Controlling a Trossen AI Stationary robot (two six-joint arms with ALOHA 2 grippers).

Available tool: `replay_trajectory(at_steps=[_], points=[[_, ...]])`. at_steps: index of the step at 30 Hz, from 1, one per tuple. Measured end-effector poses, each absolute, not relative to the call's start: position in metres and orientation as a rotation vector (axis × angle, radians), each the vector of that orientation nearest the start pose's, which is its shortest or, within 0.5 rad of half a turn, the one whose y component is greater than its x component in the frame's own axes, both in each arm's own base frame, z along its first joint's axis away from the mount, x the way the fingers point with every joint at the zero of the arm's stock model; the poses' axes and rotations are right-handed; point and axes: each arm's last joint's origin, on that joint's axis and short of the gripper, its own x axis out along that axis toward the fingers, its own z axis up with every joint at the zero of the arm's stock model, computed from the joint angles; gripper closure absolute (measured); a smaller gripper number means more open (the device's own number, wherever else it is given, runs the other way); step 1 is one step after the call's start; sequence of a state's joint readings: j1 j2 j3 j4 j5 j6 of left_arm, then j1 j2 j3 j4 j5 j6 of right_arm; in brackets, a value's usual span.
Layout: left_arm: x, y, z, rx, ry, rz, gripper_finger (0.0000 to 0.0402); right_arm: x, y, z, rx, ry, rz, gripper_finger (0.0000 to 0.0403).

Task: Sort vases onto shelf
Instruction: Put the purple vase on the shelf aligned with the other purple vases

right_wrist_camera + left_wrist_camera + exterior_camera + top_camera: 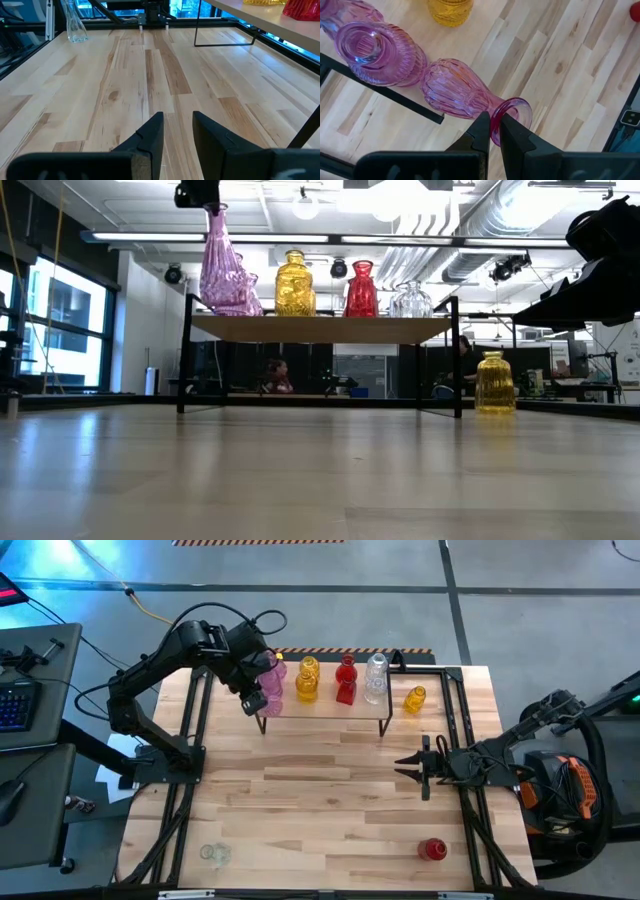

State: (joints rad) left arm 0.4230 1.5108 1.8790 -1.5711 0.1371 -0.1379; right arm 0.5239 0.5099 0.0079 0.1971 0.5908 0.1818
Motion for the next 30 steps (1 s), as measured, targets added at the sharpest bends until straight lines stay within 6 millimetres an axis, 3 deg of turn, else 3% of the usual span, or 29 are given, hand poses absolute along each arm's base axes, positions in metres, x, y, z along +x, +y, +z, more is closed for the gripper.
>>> replay_trajectory(at_steps=[6,13,30], points=[[0.225,0.101,0.42,-0.457,1.146,0.34,0.0387,0.113,0.046,0.14,0.019,0.251,-0.09,0.0315],[0.224,0.102,0.404,-0.506,1.2,0.304,0.0387,0.113,0.046,0.14,0.019,0.251,-0.09,0.0315],[0.217,0.112,0.406,-0.486,1.185,0.312,0.0387,0.113,0.046,0.14,0.019,0.251,-0.09,0.0315]])
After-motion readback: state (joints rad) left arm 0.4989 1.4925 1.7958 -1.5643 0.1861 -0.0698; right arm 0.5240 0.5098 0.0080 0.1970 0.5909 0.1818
